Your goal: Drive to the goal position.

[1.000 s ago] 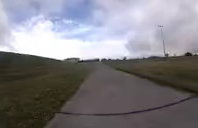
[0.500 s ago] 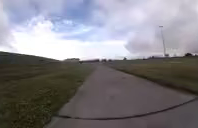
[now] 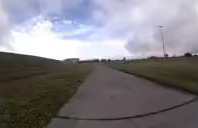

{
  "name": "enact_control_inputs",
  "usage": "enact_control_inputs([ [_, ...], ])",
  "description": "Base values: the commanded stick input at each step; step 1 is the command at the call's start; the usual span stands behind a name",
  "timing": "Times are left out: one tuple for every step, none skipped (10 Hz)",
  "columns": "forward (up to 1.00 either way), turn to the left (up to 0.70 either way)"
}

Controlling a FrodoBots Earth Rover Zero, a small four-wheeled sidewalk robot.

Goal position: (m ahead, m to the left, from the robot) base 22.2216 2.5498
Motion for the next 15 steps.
enact_control_inputs([
  [0.00, -1.00],
  [0.00, -1.00],
  [0.00, -0.07],
  [0.00, 0.00],
  [0.00, 0.00],
  [0.00, 0.00],
  [0.45, -0.03],
  [1.00, -0.09],
  [1.00, -0.33],
  [1.00, -0.40],
  [1.00, -0.04],
  [1.00, -0.15],
  [1.00, -0.31],
  [1.00, -0.24],
  [1.00, -0.04],
])
